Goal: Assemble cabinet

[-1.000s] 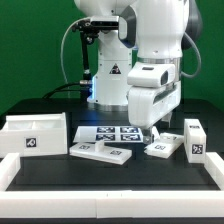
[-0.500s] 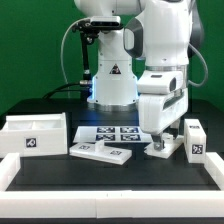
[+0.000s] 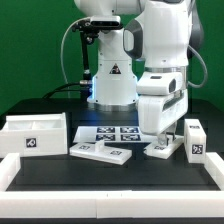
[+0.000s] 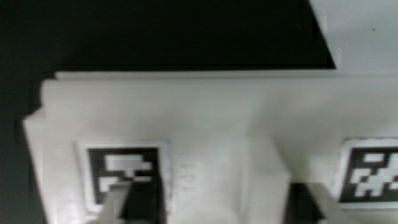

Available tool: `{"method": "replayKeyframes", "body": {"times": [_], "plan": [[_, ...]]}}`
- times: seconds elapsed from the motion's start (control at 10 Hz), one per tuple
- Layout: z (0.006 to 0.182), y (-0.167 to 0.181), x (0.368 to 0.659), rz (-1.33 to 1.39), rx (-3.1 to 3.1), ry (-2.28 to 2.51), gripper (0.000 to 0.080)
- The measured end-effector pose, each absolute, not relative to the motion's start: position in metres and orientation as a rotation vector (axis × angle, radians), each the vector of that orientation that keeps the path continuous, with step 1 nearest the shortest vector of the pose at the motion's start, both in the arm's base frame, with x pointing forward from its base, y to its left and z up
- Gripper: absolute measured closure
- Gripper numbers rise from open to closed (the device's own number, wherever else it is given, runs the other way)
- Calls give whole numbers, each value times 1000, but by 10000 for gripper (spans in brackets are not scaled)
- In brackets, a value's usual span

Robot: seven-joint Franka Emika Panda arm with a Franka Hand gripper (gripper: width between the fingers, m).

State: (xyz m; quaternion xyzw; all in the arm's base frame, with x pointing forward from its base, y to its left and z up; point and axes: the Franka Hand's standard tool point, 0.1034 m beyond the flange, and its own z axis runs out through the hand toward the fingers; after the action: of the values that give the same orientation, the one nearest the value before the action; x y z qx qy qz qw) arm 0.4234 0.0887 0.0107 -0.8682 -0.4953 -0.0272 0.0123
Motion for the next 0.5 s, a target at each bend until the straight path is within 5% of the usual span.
{"method": "replayKeyframes", "body": {"times": [0.1, 0.2, 0.3, 0.5], "plan": [[11, 89, 423, -85, -2706, -1546, 652], [13, 88, 424, -89, -2698, -1564, 652], [19, 83, 424, -87, -2682, -1605, 736], [30, 68, 420, -84, -2654, -1670, 736]]}}
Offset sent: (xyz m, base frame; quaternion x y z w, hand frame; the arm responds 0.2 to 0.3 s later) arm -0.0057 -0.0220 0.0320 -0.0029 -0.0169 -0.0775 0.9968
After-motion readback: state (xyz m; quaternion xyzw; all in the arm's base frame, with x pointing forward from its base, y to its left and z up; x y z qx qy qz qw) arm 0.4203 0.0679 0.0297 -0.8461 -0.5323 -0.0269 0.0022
